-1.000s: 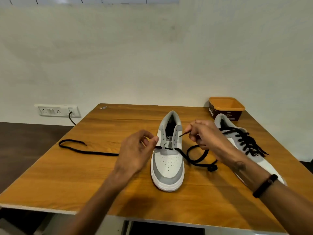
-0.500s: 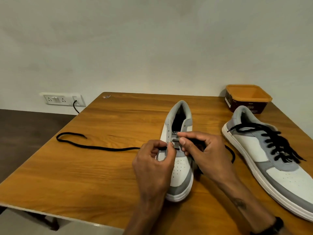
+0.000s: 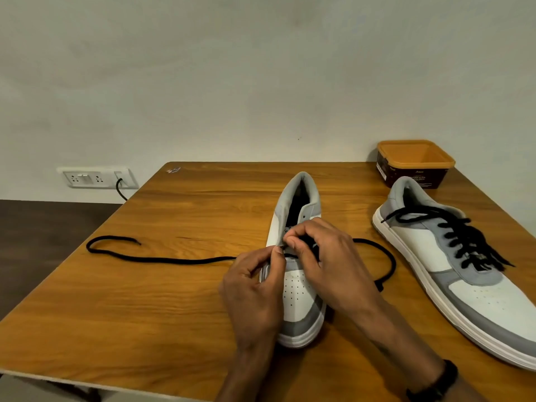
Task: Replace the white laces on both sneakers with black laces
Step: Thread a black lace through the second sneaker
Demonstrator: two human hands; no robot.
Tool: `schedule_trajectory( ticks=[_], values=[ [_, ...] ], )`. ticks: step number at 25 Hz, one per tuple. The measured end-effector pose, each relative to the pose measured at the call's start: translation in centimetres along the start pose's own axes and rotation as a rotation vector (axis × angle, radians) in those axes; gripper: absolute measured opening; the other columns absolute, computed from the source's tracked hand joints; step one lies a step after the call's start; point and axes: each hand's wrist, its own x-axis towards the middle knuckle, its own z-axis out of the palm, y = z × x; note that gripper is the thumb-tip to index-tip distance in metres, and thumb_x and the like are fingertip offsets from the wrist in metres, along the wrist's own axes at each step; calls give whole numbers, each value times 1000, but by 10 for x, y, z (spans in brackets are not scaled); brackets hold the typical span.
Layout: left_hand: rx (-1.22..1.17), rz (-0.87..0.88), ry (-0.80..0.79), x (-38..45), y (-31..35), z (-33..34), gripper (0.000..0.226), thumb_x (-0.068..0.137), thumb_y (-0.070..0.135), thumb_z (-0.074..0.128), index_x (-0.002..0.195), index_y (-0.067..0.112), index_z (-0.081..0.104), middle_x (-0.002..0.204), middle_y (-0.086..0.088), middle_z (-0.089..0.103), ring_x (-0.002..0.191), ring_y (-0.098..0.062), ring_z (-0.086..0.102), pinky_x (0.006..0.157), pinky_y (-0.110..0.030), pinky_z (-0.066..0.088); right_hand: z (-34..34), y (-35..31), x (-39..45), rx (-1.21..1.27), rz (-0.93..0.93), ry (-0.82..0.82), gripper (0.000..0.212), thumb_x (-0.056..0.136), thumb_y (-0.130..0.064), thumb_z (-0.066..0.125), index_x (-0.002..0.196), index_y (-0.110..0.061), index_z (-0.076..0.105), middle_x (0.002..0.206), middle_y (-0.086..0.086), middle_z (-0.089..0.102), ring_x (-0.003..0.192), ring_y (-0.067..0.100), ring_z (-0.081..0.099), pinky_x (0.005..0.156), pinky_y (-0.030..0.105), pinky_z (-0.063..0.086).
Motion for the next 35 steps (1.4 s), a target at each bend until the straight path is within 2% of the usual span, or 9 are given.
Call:
schedule_trajectory(
  ticks=[4, 8, 16, 23, 29, 35],
  values=[
    [-138, -95, -23, 2, -6, 1, 15, 93, 15, 77, 96, 28, 84, 90, 11, 78, 90, -11, 75, 78, -39, 62, 5, -1, -9, 148, 51, 117, 16, 99, -22, 71, 114, -24, 77, 104, -20, 70, 103, -3, 66, 83, 13, 55],
    [-205, -129, -32, 3, -8, 1, 14, 93, 14, 77, 93, 26, 84, 90, 5, 79, 89, -15, 76, 79, -44, 62, 4, 0, -11, 258, 93, 103, 22, 96, -17, 75, 117, -22, 77, 102, -18, 74, 101, -4, 69, 81, 13, 56],
    [-214, -133, -41, 2, -9, 1, 10, 94, 16, 76, 96, 23, 84, 91, 3, 79, 88, -18, 76, 77, -48, 64, 7, -5, -11, 133, 42, 53, 18, 98, -13, 72, 114, -19, 72, 98, -14, 70, 97, -2, 67, 79, 16, 58],
    [-181, -91, -25, 1, -6, 1, 10, 93, 15, 77, 98, 21, 84, 92, 5, 78, 88, -13, 76, 76, -40, 63, 6, -10, -8, 47, 39, -4, 19, 97, -6, 68, 102, -22, 60, 85, -11, 63, 83, 8, 65, 69, 28, 57],
    [-144, -66, -23, -1, -6, -2, 11, 93, 17, 77, 101, 21, 83, 93, 8, 78, 88, -10, 75, 76, -39, 64, 5, -8, -6, 100, 108, -25, 21, 95, -5, 71, 94, -22, 58, 83, -12, 63, 81, 5, 66, 66, 21, 57],
    [-202, -93, -48, 0, -8, -3, 16, 99, 19, 71, 112, 20, 80, 103, 5, 79, 97, -10, 76, 81, -37, 64, 13, -2, -12, 284, 148, 138, 15, 94, -13, 76, 94, -18, 62, 87, -10, 67, 88, 5, 68, 72, 16, 54]
  ],
)
